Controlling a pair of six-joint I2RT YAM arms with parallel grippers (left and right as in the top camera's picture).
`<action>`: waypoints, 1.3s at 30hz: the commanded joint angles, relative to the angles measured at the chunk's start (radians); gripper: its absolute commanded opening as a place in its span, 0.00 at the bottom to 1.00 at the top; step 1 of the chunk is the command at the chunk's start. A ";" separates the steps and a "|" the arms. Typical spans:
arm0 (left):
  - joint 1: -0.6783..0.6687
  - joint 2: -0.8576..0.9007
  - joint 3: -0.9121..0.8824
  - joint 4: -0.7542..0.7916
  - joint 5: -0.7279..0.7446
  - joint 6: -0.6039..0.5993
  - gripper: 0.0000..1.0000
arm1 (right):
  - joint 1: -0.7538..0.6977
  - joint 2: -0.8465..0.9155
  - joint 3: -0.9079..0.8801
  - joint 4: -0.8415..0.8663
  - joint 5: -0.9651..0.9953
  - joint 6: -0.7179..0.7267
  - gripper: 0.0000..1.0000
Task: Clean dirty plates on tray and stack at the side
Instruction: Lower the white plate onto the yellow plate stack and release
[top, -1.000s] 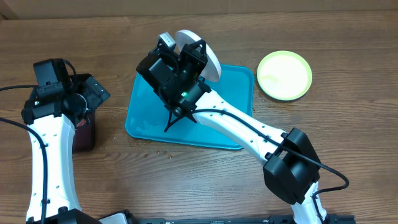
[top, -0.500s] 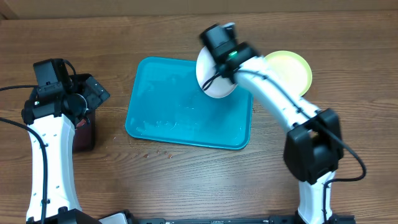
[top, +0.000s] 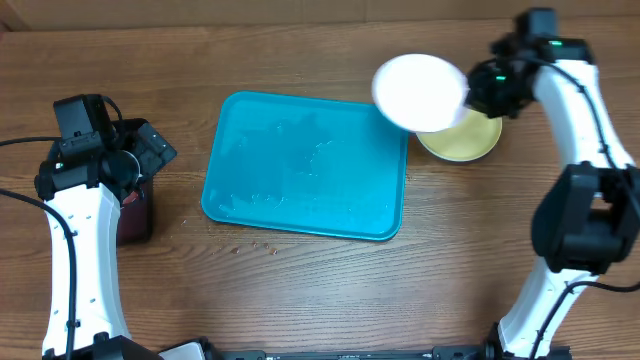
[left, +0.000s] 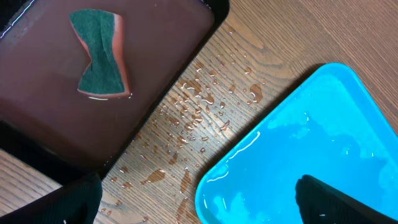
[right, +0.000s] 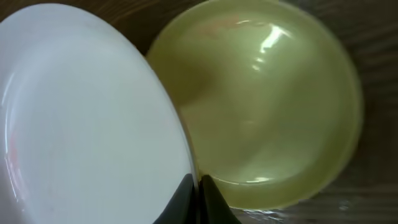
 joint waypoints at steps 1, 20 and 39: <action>0.000 0.008 -0.010 0.001 -0.002 -0.014 1.00 | -0.080 -0.026 -0.011 -0.013 0.029 0.005 0.04; 0.000 0.008 -0.010 0.001 -0.002 -0.014 1.00 | -0.134 -0.026 -0.222 0.167 0.092 0.021 0.20; 0.000 0.008 -0.010 0.001 -0.002 -0.014 1.00 | -0.122 -0.357 -0.208 -0.099 -0.009 0.019 0.53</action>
